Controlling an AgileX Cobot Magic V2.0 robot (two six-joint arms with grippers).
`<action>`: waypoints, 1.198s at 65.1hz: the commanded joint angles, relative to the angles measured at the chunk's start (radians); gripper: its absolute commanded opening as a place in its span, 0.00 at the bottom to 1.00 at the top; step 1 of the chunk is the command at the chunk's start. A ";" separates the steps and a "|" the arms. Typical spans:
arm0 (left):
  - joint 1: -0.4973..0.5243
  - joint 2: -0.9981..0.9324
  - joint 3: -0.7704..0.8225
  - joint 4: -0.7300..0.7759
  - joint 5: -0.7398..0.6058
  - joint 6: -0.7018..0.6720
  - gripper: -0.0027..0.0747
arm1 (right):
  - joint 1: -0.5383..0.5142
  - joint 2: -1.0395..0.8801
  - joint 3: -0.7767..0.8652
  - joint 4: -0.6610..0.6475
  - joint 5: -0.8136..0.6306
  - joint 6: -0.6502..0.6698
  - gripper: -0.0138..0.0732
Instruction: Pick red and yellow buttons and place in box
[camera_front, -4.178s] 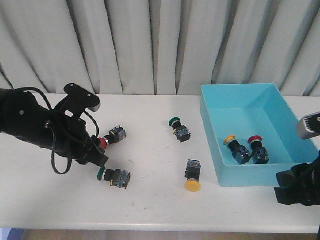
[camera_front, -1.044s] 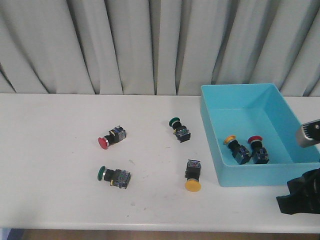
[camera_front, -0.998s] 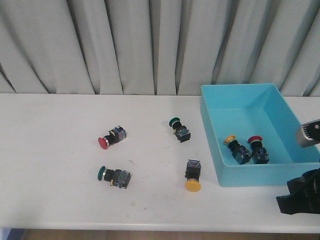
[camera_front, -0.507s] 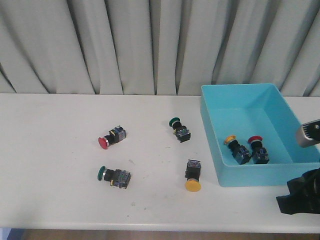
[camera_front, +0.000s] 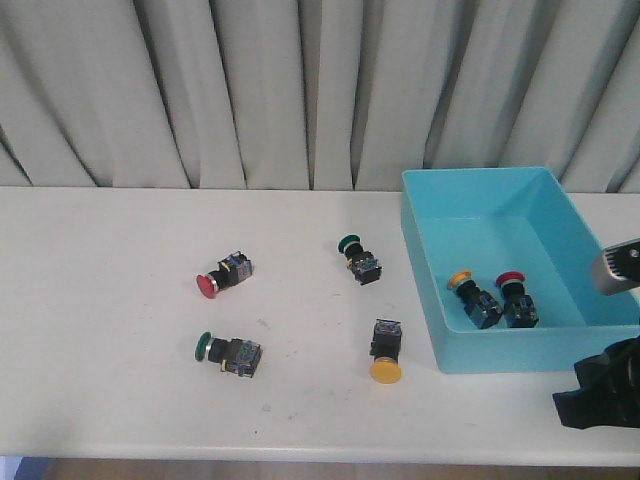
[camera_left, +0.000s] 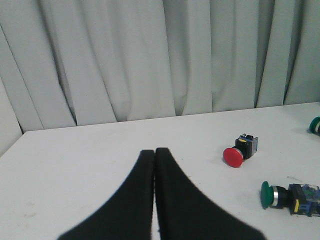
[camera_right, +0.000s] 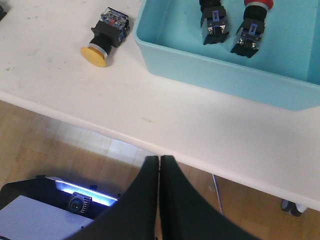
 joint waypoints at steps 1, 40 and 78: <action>-0.005 -0.016 0.049 -0.007 -0.067 -0.002 0.02 | 0.000 -0.012 -0.024 -0.004 -0.041 -0.003 0.15; -0.005 -0.014 0.049 -0.007 -0.067 -0.002 0.02 | -0.180 -0.671 0.495 -0.022 -0.697 -0.030 0.15; -0.005 -0.015 0.049 -0.007 -0.066 -0.002 0.02 | -0.180 -0.938 0.765 0.019 -0.892 -0.027 0.15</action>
